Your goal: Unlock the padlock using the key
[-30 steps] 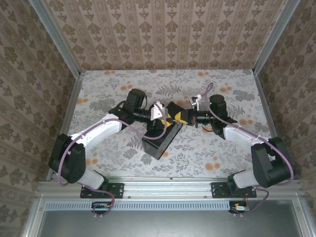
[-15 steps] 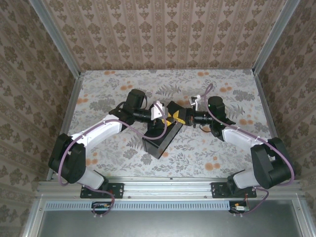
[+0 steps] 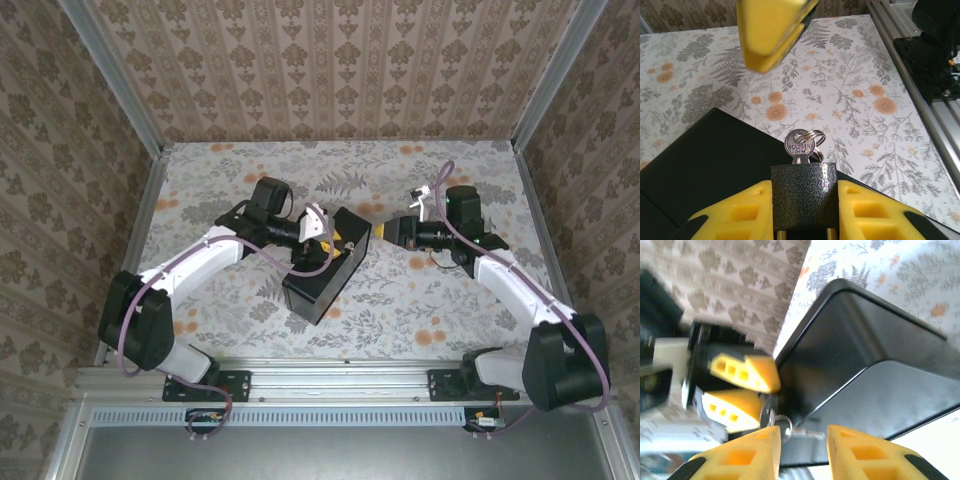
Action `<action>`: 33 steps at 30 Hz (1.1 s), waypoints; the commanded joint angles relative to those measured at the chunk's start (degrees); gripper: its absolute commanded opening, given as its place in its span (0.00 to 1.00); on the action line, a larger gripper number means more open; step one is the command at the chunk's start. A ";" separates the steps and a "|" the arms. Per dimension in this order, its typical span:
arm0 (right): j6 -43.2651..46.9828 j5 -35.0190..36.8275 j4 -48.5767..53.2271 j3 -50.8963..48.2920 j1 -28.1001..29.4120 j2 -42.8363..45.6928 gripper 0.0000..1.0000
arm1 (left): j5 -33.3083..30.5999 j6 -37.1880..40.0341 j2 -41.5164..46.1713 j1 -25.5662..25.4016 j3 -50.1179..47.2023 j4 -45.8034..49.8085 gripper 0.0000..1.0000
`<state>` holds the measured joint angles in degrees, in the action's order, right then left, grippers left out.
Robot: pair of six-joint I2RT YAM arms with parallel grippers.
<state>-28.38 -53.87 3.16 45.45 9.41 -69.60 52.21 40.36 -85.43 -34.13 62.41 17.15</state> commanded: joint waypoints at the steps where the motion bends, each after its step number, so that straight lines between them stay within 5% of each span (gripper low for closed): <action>1: 21.78 1.76 -0.53 -1.81 0.31 6.52 0.29 | 7.21 2.52 -0.48 0.95 3.66 5.03 0.24; 5: 31.25 3.67 -12.95 -8.09 2.35 10.07 0.32 | 9.16 3.75 -1.18 1.48 4.88 8.14 0.24; 10: 49.34 6.67 -3.72 -4.09 8.98 4.74 0.41 | 10.28 3.85 -1.37 2.22 5.42 8.61 0.24; 16: 48.72 12.96 -17.44 -6.39 12.91 -0.12 0.43 | 10.56 4.54 -1.36 2.73 5.60 9.91 0.24; 23: 55.55 24.44 -16.15 -6.23 17.37 -0.48 0.42 | 11.73 6.06 -1.53 3.38 6.35 12.29 0.24; 33: 56.15 28.02 -16.13 -7.35 21.48 2.94 0.40 | 12.40 6.92 -2.51 4.07 7.47 13.55 0.23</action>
<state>26.02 -27.81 -12.62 38.85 30.04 -68.77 60.03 45.32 -88.27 -30.30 67.07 30.83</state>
